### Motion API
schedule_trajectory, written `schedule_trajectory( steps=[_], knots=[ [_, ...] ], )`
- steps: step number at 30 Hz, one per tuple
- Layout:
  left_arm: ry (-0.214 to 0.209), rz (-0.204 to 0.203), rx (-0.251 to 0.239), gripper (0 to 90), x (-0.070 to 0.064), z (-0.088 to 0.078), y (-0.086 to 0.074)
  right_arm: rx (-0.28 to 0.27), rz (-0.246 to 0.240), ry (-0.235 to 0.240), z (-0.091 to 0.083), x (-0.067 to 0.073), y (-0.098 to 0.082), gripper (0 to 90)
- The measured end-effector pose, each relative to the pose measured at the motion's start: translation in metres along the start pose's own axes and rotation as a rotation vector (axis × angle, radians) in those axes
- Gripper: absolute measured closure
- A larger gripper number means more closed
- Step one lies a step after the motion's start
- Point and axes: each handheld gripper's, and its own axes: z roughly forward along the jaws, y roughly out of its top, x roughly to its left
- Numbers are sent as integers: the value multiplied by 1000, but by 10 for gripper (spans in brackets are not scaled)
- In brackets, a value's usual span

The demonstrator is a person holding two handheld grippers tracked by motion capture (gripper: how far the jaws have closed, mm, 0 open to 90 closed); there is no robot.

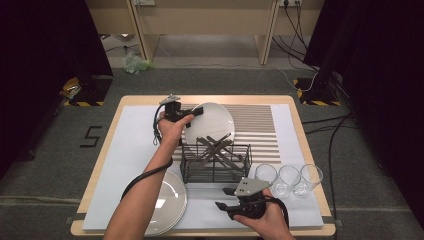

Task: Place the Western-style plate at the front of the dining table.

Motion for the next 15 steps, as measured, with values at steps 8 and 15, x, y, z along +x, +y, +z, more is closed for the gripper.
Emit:
schedule_trajectory(
  steps=[8,15],
  knots=[
    [36,26,31,844,3,1,1,4,-1,1,0,0,0,472],
    [79,29,60,816,11,1,-3,7,-2,6,1,1,0,465]
  ],
)
